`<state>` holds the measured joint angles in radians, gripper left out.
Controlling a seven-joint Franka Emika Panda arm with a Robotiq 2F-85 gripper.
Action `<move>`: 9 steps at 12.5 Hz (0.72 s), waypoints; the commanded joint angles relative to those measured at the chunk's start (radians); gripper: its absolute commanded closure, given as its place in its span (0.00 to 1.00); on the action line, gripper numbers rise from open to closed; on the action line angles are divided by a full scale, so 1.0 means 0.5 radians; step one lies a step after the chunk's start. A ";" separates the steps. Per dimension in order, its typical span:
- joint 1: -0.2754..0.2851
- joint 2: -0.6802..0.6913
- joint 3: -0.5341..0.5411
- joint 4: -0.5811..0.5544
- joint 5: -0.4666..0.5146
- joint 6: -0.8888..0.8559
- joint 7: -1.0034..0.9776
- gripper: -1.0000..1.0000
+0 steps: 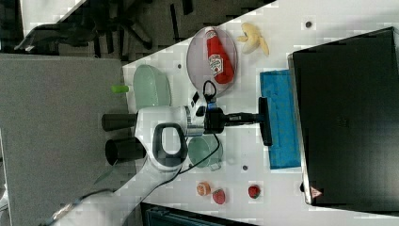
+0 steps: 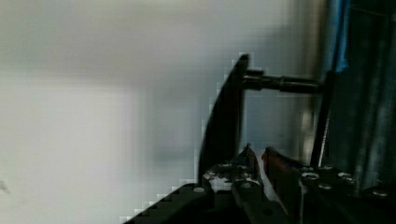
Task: Flap open oven.
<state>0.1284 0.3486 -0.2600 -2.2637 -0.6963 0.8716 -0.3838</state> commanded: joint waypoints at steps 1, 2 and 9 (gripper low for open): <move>0.122 0.205 0.016 0.046 -0.188 -0.051 0.540 0.83; 0.164 0.287 0.016 0.086 -0.240 -0.072 0.625 0.83; 0.294 0.363 0.003 0.273 -0.154 -0.147 0.718 0.83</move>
<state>0.2917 0.5884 -0.2551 -2.1543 -0.7646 0.7871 -0.0836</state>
